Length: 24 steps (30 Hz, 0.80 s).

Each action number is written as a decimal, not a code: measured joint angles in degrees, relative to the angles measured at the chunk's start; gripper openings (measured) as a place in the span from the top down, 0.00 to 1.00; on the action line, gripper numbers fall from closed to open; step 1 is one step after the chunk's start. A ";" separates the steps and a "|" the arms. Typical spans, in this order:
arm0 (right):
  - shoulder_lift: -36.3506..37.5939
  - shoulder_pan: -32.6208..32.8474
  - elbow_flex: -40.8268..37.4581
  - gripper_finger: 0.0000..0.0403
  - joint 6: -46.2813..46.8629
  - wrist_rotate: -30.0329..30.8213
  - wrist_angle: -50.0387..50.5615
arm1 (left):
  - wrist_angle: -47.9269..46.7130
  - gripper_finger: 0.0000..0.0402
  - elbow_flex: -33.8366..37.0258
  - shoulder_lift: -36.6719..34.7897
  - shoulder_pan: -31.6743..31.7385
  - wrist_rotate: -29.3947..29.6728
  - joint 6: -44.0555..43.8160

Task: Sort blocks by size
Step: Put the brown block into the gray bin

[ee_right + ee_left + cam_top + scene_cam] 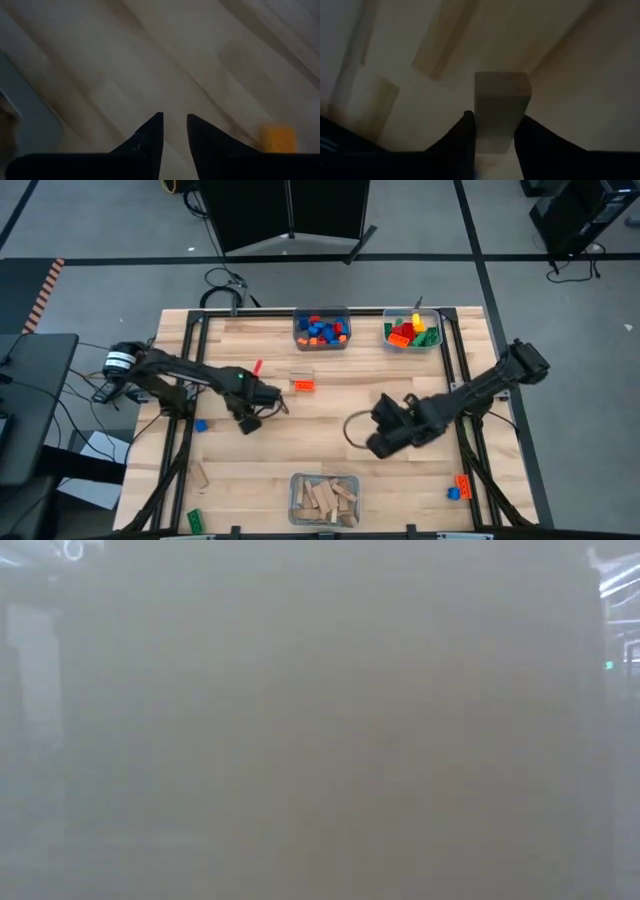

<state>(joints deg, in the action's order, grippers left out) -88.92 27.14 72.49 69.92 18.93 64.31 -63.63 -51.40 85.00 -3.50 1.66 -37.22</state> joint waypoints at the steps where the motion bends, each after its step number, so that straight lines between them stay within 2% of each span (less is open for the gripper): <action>1: 0.00 1.31 0.00 0.76 0.87 -0.07 1.89 | -0.01 0.73 -2.15 -0.69 -0.86 0.16 -2.43; 7: 0.04 8.88 0.00 0.78 5.51 -0.56 11.08 | 5.67 0.73 -15.98 -1.56 -6.97 3.54 -15.07; 13: 0.40 14.40 -1.02 0.77 8.02 1.22 13.19 | 13.10 0.73 -28.13 2.50 -14.23 9.58 -22.41; 19: 3.44 17.67 -7.85 0.78 9.65 0.75 7.21 | 13.12 0.73 -40.07 13.09 -21.16 13.15 -25.18; 24: 6.56 19.05 -13.52 0.78 10.05 0.46 -0.35 | 12.66 0.73 -49.06 23.79 -24.98 11.19 -20.03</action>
<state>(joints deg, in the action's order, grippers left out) -82.37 46.19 58.97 79.97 19.40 63.97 -50.97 -100.47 108.79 -28.49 12.85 -57.26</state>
